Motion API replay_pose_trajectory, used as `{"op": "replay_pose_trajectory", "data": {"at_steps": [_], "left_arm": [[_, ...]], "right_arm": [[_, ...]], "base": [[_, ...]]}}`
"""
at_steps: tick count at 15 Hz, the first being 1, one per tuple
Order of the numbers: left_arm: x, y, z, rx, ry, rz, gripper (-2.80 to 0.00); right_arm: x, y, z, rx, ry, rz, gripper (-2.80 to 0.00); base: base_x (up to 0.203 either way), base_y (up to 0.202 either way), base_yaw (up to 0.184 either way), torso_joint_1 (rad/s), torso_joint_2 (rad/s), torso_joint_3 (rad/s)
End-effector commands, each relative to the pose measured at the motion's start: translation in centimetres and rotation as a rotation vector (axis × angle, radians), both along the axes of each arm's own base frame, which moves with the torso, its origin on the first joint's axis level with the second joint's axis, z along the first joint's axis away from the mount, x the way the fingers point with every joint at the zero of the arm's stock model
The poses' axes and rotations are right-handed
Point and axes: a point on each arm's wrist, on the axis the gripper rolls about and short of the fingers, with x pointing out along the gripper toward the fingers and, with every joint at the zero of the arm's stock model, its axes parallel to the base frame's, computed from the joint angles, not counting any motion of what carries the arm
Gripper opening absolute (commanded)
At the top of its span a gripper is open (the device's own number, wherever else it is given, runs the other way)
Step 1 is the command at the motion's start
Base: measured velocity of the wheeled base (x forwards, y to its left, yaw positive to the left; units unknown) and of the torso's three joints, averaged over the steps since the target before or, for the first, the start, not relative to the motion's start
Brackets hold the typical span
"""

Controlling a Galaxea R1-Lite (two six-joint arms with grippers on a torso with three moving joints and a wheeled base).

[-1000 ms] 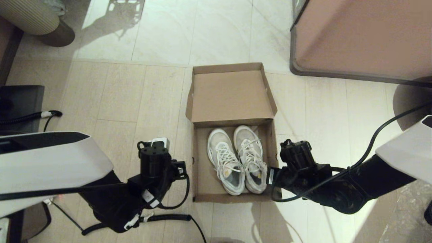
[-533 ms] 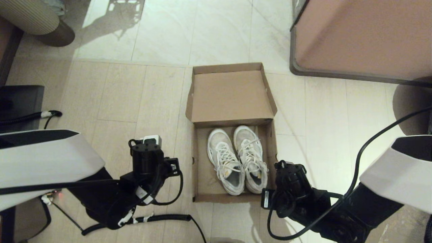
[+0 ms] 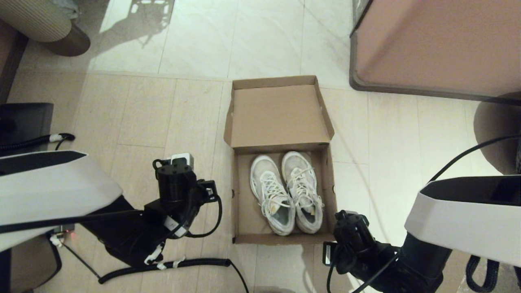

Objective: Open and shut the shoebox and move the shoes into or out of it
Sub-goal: Close the shoe box

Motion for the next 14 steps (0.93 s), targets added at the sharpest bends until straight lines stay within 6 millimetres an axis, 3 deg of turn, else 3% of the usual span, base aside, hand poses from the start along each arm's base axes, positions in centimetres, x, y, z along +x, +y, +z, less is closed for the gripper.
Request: {"op": "replay_pose_trajectory", "data": {"at_steps": [1, 8, 14], "left_arm": [[0.1, -0.2, 0.4, -0.011, -0.018, -0.003, -2.80], [-0.4, 0.0, 2.0, -0.040, -0.061, 0.000, -2.80], [-0.4, 0.3, 1.9, -0.046, -0.056, 0.019, -2.80]], "right_arm": [[1.6, 0.0, -2.0, -0.028, -0.006, -0.002, -2.80], [5.2, -0.5, -2.5, -0.095, -0.092, -0.052, -2.80], [2.8, -2.2, -3.6, -0.178, -0.009, -0.061, -2.80]], "base": [[0.000, 0.000, 0.000, 0.000, 0.00, 0.000], [0.000, 0.000, 0.000, 0.000, 0.00, 0.000], [0.000, 0.000, 0.000, 0.000, 0.00, 0.000]]}}
